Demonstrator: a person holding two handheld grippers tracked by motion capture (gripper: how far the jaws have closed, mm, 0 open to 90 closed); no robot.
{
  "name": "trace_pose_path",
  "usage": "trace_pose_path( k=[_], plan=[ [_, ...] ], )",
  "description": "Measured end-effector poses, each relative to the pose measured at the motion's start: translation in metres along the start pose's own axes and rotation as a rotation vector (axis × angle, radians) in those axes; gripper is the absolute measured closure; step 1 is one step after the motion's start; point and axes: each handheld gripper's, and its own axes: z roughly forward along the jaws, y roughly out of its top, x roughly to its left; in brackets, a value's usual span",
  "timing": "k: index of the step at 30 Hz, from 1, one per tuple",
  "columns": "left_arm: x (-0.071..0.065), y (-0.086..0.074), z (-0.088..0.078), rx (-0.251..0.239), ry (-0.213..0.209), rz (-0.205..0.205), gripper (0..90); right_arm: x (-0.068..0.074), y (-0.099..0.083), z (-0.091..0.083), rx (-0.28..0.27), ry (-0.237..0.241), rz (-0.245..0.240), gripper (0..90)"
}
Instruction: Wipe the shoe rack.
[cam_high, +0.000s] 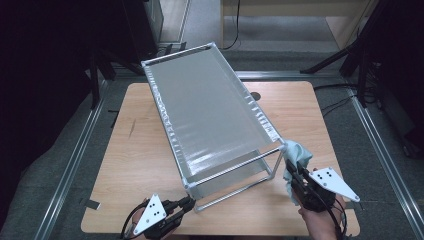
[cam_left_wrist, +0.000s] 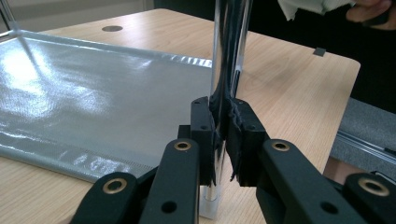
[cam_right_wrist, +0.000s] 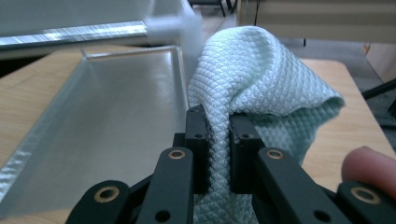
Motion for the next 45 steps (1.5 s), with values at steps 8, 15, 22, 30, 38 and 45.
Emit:
trace_pose_path(
  k=[8, 15, 22, 30, 38, 45],
  plan=[
    [0.0, -0.001, -0.001, -0.002, -0.002, -0.004, 82.2, 0.007, -0.032, 0.018, 0.14, -0.006, 0.018, 80.6],
    [0.001, -0.001, -0.001, 0.001, -0.003, -0.009, 82.1, 0.035, -0.062, 0.042, 0.304, 0.061, -0.072, 79.1],
    [0.0, -0.001, -0.002, 0.0, -0.004, -0.007, 82.1, 0.053, -0.07, 0.052, 0.324, 0.136, -0.13, 79.3],
    [0.001, -0.001, -0.002, 0.001, -0.004, -0.005, 82.1, 0.026, -0.069, 0.059, 0.276, -0.045, 0.022, 79.5],
    [0.001, -0.002, -0.001, -0.002, -0.006, -0.01, 82.0, 0.025, -0.02, 0.026, 0.081, -0.046, 0.038, 79.6],
    [0.001, -0.002, -0.001, -0.001, -0.008, -0.013, 81.9, 0.029, 0.005, 0.005, -0.017, -0.045, 0.019, 79.6]
  ],
)
